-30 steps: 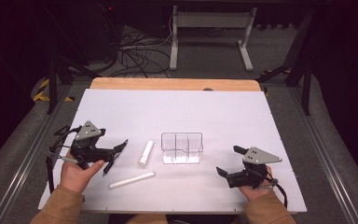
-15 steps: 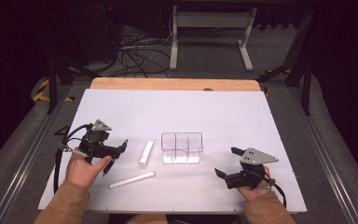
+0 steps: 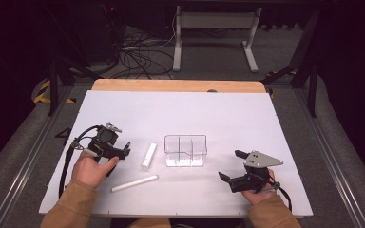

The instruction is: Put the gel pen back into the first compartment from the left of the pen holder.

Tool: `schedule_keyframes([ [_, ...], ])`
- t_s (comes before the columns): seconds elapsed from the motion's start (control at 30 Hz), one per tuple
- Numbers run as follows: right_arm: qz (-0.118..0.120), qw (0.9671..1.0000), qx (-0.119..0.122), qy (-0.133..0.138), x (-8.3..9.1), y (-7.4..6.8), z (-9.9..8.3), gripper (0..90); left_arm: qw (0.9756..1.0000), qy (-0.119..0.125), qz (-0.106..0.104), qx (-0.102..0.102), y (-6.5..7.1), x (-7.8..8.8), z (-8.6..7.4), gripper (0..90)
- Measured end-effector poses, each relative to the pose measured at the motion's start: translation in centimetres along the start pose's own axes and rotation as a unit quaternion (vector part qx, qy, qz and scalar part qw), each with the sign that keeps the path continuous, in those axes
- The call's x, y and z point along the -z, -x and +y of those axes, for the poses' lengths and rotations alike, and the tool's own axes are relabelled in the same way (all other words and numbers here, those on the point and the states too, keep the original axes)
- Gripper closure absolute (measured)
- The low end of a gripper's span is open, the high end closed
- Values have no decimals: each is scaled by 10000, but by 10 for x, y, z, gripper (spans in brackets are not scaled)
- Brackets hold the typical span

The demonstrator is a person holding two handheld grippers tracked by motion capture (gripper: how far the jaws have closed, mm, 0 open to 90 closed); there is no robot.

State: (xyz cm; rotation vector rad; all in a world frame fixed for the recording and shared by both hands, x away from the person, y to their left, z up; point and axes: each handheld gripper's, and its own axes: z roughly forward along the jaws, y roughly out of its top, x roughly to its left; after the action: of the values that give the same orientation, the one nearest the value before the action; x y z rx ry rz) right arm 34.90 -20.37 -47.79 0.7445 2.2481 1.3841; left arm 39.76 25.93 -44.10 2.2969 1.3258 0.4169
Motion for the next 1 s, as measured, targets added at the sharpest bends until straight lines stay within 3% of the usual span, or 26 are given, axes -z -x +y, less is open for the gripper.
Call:
schedule_keyframes([
  [0.17, 8, 10000, 13, -5, 0, -1, 0, 18, 9995, -268, -88, 154, -2, -4, 2, 393],
  [0.37, 25, 10000, 27, -13, -1, -1, 0, 18, 9982, -573, -38, 175, -1, -10, 4, 450],
  [0.7, 49, 10000, 45, -30, -1, -1, 0, 18, 9963, -847, -41, 129, 3, -16, 6, 616],
  [1.0, 56, 10000, 64, -39, -1, -1, 0, 18, 9947, -1012, 28, 179, 4, -23, 6, 706],
])
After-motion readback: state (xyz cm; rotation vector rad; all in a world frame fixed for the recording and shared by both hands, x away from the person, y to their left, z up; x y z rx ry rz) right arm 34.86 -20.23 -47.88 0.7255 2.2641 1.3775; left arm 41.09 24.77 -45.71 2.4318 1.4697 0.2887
